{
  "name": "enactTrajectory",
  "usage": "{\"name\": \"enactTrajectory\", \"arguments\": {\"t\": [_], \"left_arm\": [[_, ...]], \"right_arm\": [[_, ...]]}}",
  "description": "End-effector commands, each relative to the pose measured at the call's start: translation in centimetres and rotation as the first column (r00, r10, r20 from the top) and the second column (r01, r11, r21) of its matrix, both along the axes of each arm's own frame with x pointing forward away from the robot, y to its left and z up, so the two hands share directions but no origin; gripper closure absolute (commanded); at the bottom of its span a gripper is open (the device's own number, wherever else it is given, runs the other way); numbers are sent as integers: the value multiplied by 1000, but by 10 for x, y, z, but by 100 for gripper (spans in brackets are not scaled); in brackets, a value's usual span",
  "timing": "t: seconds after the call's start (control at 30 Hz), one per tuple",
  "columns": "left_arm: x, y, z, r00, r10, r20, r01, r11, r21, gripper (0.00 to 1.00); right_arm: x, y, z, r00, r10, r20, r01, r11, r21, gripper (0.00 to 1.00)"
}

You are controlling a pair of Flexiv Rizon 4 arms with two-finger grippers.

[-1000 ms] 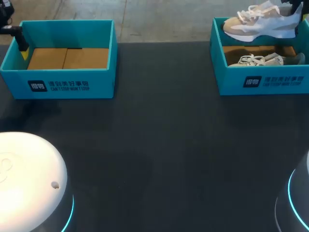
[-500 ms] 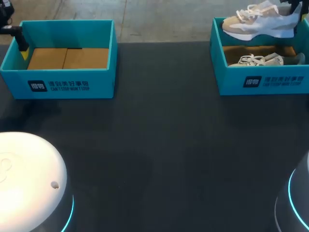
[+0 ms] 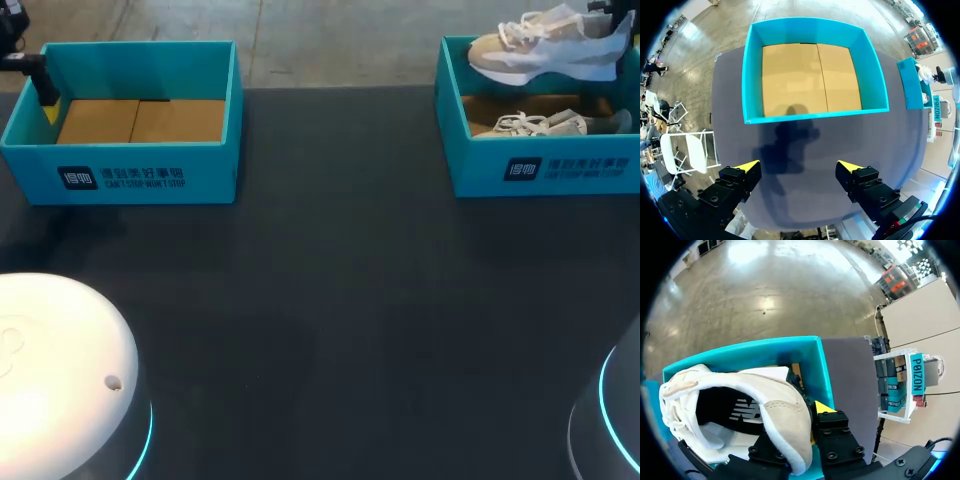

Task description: Take the shoe out of the shoebox, open the shoe tongue, remove and reinsert the insole, then place the shoe into the shoebox

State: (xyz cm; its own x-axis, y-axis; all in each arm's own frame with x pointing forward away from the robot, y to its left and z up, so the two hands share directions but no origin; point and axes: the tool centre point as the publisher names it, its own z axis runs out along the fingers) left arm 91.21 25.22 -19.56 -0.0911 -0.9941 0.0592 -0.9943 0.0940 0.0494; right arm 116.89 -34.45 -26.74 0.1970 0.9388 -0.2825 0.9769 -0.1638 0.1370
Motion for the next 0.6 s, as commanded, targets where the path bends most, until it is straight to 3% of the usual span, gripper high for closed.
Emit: {"name": "enactTrajectory", "arguments": {"t": [0.03,0.6], "left_arm": [[-2,0,0,1000,0,2,0,1000,1,0],[-2,0,0,1000,0,2,0,1000,1,0]], "right_arm": [[-9,3,-7,999,13,52,-12,1000,-14,100],[-5,0,-36,998,16,63,-15,1000,-20,100]]}}
